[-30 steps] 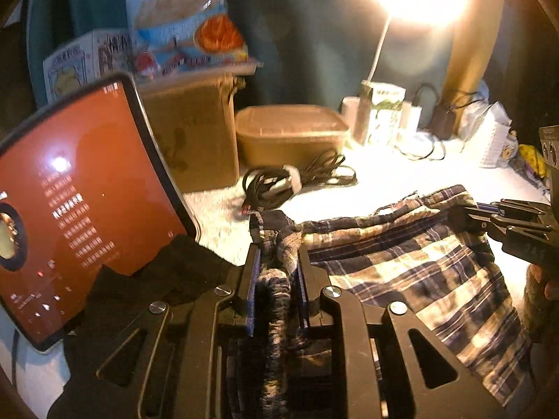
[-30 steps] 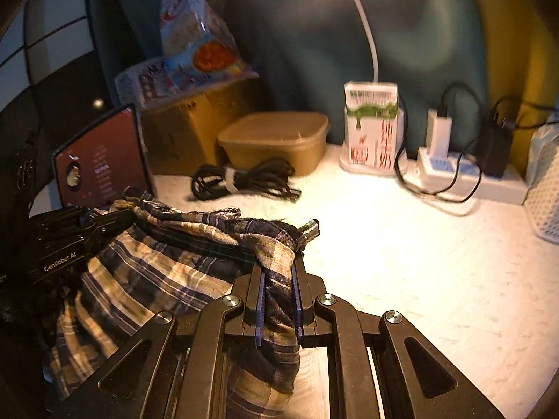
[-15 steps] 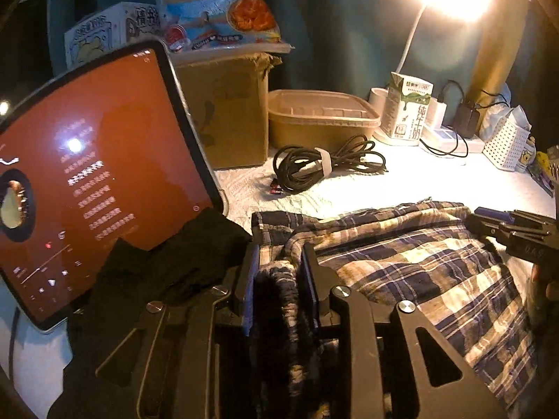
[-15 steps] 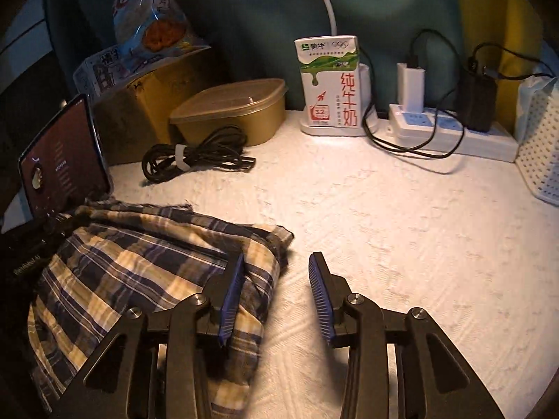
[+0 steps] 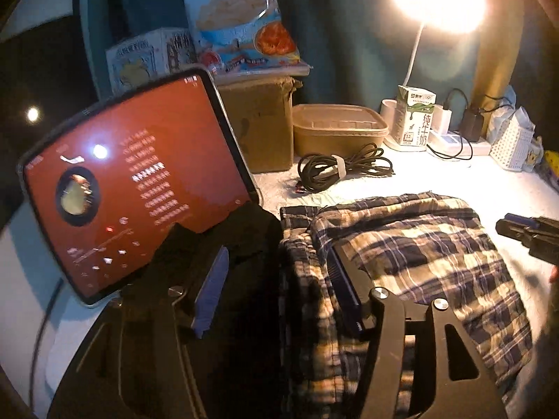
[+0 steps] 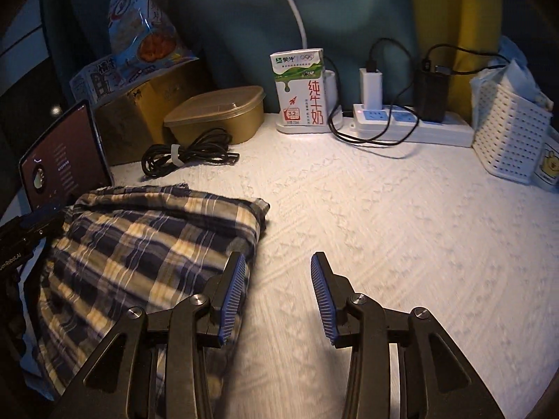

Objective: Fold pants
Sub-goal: 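Withdraw both grippers from the folded pants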

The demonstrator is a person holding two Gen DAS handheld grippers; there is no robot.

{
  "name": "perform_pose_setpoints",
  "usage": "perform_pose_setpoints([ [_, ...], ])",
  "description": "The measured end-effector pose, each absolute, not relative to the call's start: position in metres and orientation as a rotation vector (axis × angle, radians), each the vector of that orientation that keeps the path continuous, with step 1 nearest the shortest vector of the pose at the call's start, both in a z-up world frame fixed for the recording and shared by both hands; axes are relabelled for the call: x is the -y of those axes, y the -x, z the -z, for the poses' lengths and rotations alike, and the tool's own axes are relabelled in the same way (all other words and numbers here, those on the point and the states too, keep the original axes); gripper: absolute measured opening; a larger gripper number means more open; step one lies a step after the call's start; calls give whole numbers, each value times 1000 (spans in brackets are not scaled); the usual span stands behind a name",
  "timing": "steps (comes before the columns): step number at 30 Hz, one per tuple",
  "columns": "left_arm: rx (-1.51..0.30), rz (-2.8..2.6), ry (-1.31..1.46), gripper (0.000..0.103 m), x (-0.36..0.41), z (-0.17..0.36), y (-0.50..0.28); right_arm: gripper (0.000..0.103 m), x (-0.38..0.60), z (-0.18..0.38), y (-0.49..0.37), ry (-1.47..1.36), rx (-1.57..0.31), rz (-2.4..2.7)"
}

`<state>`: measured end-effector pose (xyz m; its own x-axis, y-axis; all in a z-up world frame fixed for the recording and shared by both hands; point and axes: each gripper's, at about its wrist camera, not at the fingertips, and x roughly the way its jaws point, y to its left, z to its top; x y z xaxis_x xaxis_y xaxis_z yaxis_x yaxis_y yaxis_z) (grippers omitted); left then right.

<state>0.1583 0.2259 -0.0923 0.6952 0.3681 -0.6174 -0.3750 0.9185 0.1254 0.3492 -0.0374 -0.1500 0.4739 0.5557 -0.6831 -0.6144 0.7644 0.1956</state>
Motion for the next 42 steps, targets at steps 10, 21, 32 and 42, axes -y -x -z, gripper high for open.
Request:
perform_pose_setpoints([
  [10, -672, -330, 10, 70, -185, 90, -137, 54, 58, 141, -313, 85, -780, -710],
  [21, -635, -281, 29, 71, -151, 89, -110, 55, 90, 133, -277, 95, -743, -678],
  [32, -630, -213, 4, 77, -96, 96, -94, 62, 140, 122, -238, 112, -692, -614],
  [42, -550, -148, -50, 85, -57, 75, -71, 64, 193, 101, -201, 101, -619, -521],
])
